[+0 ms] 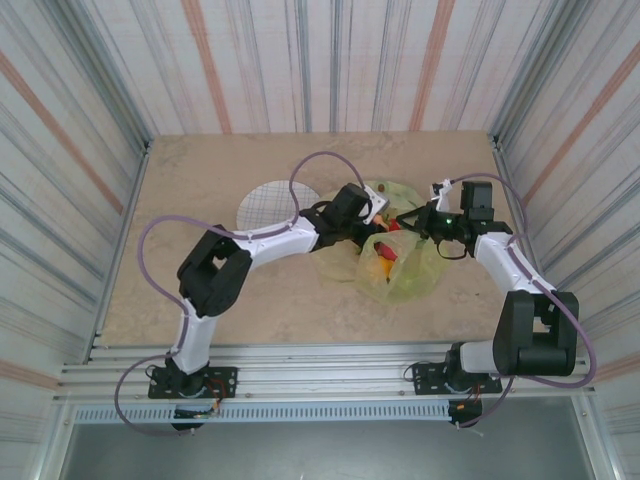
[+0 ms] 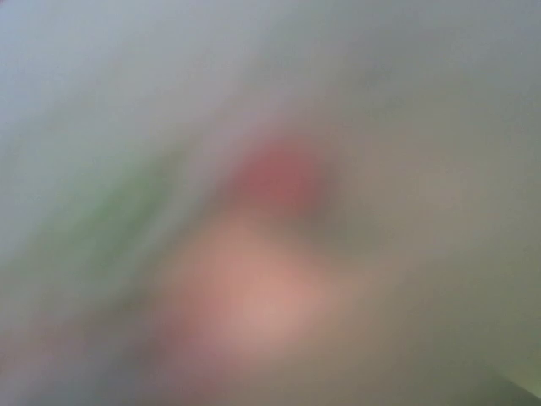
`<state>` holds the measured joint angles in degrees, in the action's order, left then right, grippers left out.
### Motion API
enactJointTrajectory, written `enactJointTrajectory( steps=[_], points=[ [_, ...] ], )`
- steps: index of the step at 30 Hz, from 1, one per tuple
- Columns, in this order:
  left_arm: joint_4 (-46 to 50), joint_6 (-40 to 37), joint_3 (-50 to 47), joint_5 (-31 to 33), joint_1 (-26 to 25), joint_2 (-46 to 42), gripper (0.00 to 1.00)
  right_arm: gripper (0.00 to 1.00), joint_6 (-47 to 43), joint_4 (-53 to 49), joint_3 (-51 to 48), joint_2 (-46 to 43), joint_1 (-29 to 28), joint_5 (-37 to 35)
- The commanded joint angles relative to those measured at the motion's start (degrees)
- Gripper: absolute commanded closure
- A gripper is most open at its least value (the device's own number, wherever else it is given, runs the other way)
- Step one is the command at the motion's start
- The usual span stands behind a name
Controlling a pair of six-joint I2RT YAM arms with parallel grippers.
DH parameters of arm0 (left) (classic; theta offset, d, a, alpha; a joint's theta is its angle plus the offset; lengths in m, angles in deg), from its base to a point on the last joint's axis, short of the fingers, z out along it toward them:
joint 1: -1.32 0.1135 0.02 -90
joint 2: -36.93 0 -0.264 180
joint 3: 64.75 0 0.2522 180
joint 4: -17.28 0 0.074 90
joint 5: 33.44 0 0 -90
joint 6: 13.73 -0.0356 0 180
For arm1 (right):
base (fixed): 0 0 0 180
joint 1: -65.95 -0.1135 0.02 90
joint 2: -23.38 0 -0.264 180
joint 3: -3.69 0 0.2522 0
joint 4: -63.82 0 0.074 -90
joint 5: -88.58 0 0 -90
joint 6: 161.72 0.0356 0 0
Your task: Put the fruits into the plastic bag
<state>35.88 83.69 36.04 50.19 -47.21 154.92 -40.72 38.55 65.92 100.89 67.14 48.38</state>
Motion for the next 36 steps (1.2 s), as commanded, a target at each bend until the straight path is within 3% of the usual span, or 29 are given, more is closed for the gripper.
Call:
enactJointTrajectory(
  steps=[1, 11, 20, 36],
  points=[
    [-2.6, 4.7, 2.5, 0.8, 1.3, 2.5, 0.37, 1.00, 0.7, 0.9, -0.9, -0.7, -0.1, 1.2],
    [-3.6, 5.8, 5.7, -6.8, 1.5, 6.5, 0.30, 1.00, 0.3, 1.2, -1.6, 0.0, 0.4, 1.3],
    [-3.6, 3.8, 2.5, -7.0, 1.4, 2.4, 0.18, 1.00, -0.1, 1.1, -1.6, 0.4, 0.9, 1.4],
    [-3.2, -1.9, -8.6, -11.0, 1.5, -16.4, 0.15, 1.00, -2.3, -1.4, -0.9, 0.7, 1.6, 0.3]
  ],
)
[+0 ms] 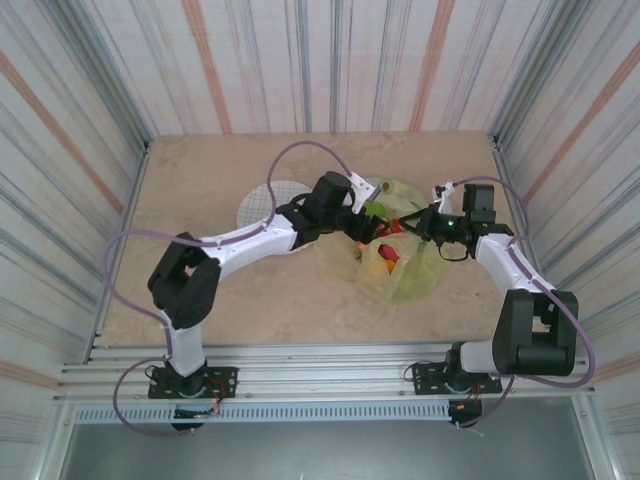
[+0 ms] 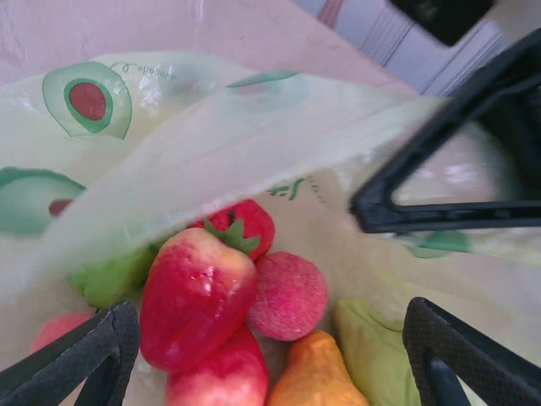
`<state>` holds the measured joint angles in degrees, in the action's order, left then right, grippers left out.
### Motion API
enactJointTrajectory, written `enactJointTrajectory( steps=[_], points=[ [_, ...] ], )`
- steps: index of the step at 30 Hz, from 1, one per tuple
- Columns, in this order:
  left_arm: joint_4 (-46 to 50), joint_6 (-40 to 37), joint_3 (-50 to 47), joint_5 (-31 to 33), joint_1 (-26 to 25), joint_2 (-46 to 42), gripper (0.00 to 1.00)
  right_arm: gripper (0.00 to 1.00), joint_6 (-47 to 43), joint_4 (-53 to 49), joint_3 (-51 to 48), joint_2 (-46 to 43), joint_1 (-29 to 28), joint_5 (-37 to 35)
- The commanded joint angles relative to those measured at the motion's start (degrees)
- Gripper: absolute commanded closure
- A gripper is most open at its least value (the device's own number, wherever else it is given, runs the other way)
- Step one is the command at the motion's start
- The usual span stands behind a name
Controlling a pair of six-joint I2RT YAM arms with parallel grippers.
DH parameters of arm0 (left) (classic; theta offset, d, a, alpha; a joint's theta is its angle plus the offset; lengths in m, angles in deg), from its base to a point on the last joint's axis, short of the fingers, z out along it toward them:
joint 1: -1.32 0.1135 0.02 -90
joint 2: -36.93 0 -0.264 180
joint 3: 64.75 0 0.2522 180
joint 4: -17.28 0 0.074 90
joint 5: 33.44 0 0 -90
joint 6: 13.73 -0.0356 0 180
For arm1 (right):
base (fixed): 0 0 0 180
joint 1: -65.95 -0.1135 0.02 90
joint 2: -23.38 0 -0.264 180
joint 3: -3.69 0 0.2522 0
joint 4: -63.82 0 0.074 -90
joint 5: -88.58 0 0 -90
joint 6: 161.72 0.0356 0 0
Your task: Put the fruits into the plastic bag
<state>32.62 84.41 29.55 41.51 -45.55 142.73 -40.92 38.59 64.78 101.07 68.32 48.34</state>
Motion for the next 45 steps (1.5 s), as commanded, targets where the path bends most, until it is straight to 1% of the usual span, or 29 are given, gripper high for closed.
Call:
enactJointTrajectory(
  steps=[1, 4, 9, 12, 14, 15, 18, 19, 21, 25, 28, 30, 31, 33, 37, 40, 42, 44, 45],
  points=[
    [-0.1, -2.7, -3.0, -2.5, -0.1, -5.5, 0.15, 1.00, -2.1, -1.5, 0.2, 0.6, 0.4, 0.3],
    [-1.1, -2.5, -5.7, -2.9, -0.2, -9.0, 0.16, 1.00, -2.1, -1.5, 0.3, 0.8, 0.3, 0.3],
    [-1.5, -2.7, -8.2, -7.0, 0.0, -13.2, 0.19, 1.00, -2.2, -1.5, 0.7, 1.1, 0.3, 0.4],
    [-1.1, -3.5, -10.3, -6.1, 0.1, -16.7, 0.20, 1.00, -2.7, -2.2, 0.9, 0.9, 0.3, 0.1],
    [-0.9, -4.2, -12.6, -2.7, 0.2, -19.6, 0.20, 1.00, -2.9, -2.5, 0.9, 0.9, 0.3, -0.1],
    [-0.4, -4.8, -14.0, 0.4, 0.3, -21.3, 0.20, 1.00, -3.0, -2.5, 0.8, 0.8, 0.3, -0.1],
    [3.0, -5.5, -17.1, 13.4, 0.4, -25.1, 0.18, 1.00, -3.0, -2.4, 0.4, 0.9, 0.3, -0.1],
    [4.3, -5.6, -18.0, 16.8, 0.6, -26.0, 0.17, 1.00, -2.9, -2.3, 0.3, 0.9, 0.3, -0.1],
    [6.4, -6.5, -19.4, 20.0, 1.1, -26.4, 0.15, 1.00, -2.9, -2.1, 0.3, 1.0, 0.3, -0.3],
    [10.2, -8.0, -20.0, 22.4, 1.2, -24.2, 0.13, 1.00, -2.7, -1.8, 0.7, 1.3, 0.2, -0.3],
    [11.3, -8.0, -19.0, 25.3, 1.2, -21.0, 0.13, 1.00, -2.5, -1.6, 0.8, 1.3, 0.0, -0.5],
    [11.2, -8.2, -17.7, 27.1, 1.2, -18.6, 0.16, 1.00, -2.3, -1.6, 0.9, 1.5, -0.3, -0.5],
    [10.9, -8.6, -17.1, 27.3, 1.2, -17.4, 0.19, 1.00, -2.4, -1.6, 0.8, 1.4, -0.3, -0.5],
    [10.1, -9.6, -15.7, 26.9, 1.2, -15.3, 0.33, 1.00, -2.4, -1.8, 0.8, 1.2, -0.4, -0.7],
    [11.0, -10.4, -13.1, 26.6, 1.1, -12.6, 0.53, 1.00, -2.7, -2.2, 0.6, 0.9, -0.3, -1.0],
    [10.9, -10.4, -13.6, 24.2, 1.2, -13.9, 0.70, 1.00, -2.9, -2.3, 0.8, 0.7, -0.3, -1.9],
    [11.1, -10.5, -14.0, 21.5, 1.2, -15.7, 0.87, 1.00, -3.0, -2.4, 1.5, 1.3, -0.3, -2.5],
    [11.2, -10.1, -14.4, 18.8, 1.2, -18.1, 0.96, 1.00, -3.2, -2.5, 2.6, 2.2, -0.4, -2.9],
    [11.1, -9.8, -14.7, 17.1, 1.2, -19.5, 1.00, 1.00, -3.3, -2.8, 3.4, 2.6, -0.6, -3.5]
  ],
)
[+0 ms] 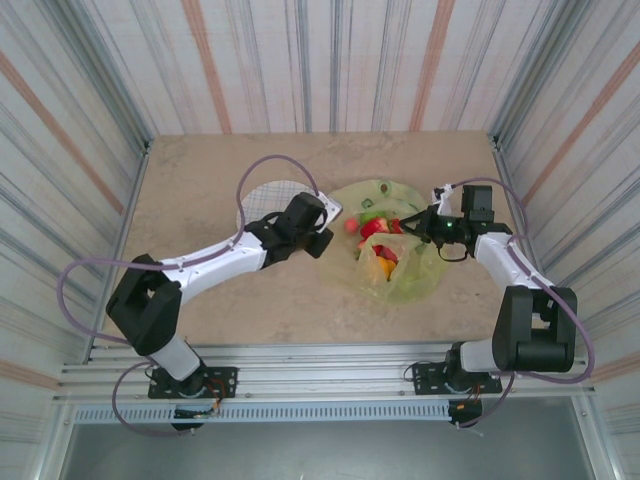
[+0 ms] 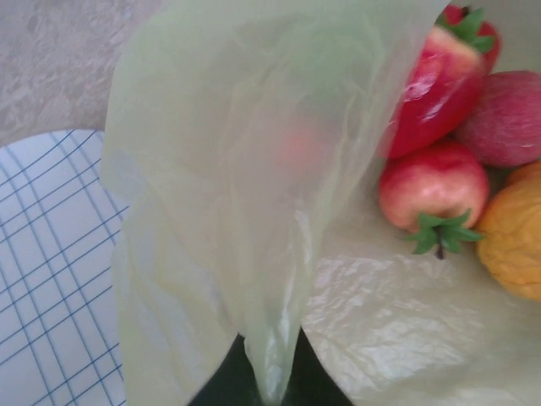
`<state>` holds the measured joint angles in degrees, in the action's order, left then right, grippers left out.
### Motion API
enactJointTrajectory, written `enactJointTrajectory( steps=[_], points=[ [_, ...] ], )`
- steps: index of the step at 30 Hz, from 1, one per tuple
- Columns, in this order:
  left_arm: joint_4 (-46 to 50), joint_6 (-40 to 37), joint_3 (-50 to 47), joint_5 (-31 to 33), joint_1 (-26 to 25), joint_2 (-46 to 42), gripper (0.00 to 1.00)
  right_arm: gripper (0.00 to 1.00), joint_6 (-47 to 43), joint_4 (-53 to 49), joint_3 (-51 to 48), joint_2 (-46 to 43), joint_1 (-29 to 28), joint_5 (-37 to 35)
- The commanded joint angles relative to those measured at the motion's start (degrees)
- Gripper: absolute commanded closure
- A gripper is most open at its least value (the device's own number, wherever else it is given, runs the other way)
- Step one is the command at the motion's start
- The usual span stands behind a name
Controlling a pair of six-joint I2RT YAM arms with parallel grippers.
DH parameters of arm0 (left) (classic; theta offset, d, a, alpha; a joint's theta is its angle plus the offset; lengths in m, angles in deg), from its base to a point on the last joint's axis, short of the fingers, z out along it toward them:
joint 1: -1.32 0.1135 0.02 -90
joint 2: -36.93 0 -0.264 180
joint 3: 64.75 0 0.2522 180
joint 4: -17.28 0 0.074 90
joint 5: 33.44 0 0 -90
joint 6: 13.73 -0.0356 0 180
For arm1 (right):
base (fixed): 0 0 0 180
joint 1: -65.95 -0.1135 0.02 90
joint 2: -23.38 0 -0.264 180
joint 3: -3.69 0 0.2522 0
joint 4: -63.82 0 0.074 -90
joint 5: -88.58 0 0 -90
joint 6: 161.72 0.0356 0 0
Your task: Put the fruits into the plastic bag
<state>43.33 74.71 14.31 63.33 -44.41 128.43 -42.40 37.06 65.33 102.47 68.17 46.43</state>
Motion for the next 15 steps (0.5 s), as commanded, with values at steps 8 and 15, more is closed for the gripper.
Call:
enactJointTrajectory(
  steps=[8, 15],
  points=[
    [-4.1, 8.8, 1.6, -19.2, 2.7, -12.1, 1.00, 1.00, -4.2, -4.4, 11.2, 6.4, -3.9, -12.9],
    [-2.7, 13.6, 5.8, -19.1, 3.4, -7.2, 1.00, 0.79, -9.7, -14.0, 20.9, 9.0, -7.3, -22.3]
  ],
)
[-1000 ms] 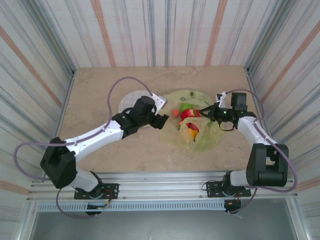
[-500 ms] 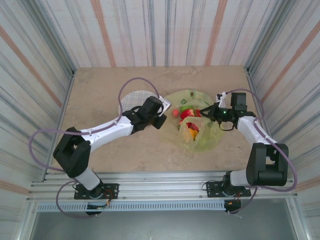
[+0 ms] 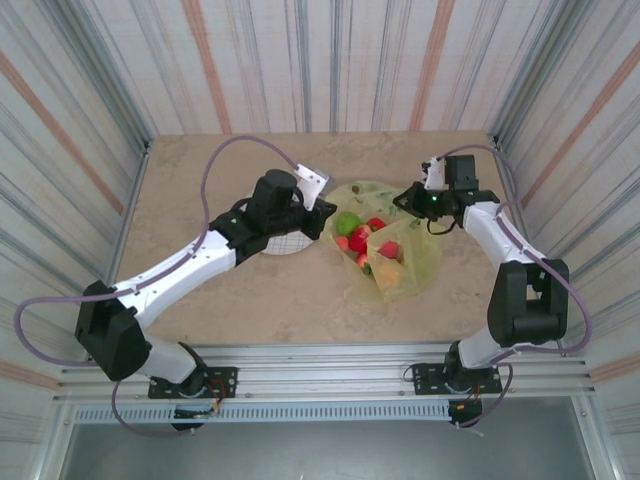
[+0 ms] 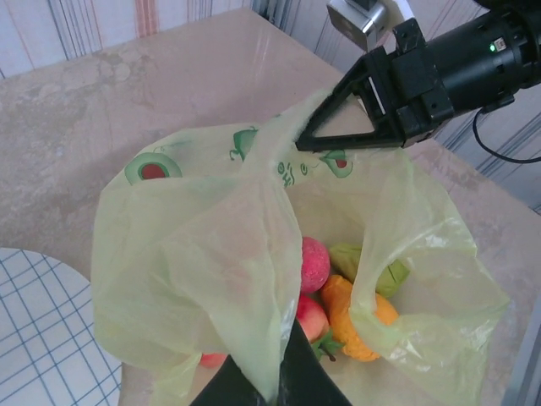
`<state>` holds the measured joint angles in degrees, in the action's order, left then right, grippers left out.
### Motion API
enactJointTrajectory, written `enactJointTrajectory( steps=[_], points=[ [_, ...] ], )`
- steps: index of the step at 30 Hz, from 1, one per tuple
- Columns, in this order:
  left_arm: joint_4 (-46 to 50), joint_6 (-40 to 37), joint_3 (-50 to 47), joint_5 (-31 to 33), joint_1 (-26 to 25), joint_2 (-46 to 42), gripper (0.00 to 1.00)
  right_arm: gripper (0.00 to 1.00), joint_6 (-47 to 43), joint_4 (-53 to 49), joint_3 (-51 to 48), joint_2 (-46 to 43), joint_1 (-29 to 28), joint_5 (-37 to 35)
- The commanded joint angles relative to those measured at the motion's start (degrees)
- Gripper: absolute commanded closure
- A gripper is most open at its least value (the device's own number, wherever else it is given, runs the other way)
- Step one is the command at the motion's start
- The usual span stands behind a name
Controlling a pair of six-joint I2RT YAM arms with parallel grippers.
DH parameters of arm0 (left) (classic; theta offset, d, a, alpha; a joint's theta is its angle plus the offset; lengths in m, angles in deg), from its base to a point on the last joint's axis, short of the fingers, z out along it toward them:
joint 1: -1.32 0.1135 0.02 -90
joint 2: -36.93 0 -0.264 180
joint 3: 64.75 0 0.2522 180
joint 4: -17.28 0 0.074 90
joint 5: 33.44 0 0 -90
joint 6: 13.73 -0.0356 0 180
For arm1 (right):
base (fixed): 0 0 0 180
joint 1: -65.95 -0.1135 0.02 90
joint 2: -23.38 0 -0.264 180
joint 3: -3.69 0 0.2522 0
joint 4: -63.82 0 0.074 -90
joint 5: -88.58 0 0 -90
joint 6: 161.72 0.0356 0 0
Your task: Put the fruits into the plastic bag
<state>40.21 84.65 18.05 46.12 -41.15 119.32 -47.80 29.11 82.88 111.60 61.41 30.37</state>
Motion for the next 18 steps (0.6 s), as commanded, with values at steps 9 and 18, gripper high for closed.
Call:
enactJointTrajectory(
  steps=[9, 18],
  points=[
    [-0.3, 6.9, 1.9, -3.0, 1.2, 3.7, 1.00, 0.38, -9.4, -13.1, 6.9, -7.9, -2.5, -15.6],
    [-1.0, 7.9, 1.1, -3.8, 2.3, 3.5, 1.00, 0.21, -13.8, -16.2, 1.3, -22.8, -16.7, -31.4]
  ],
)
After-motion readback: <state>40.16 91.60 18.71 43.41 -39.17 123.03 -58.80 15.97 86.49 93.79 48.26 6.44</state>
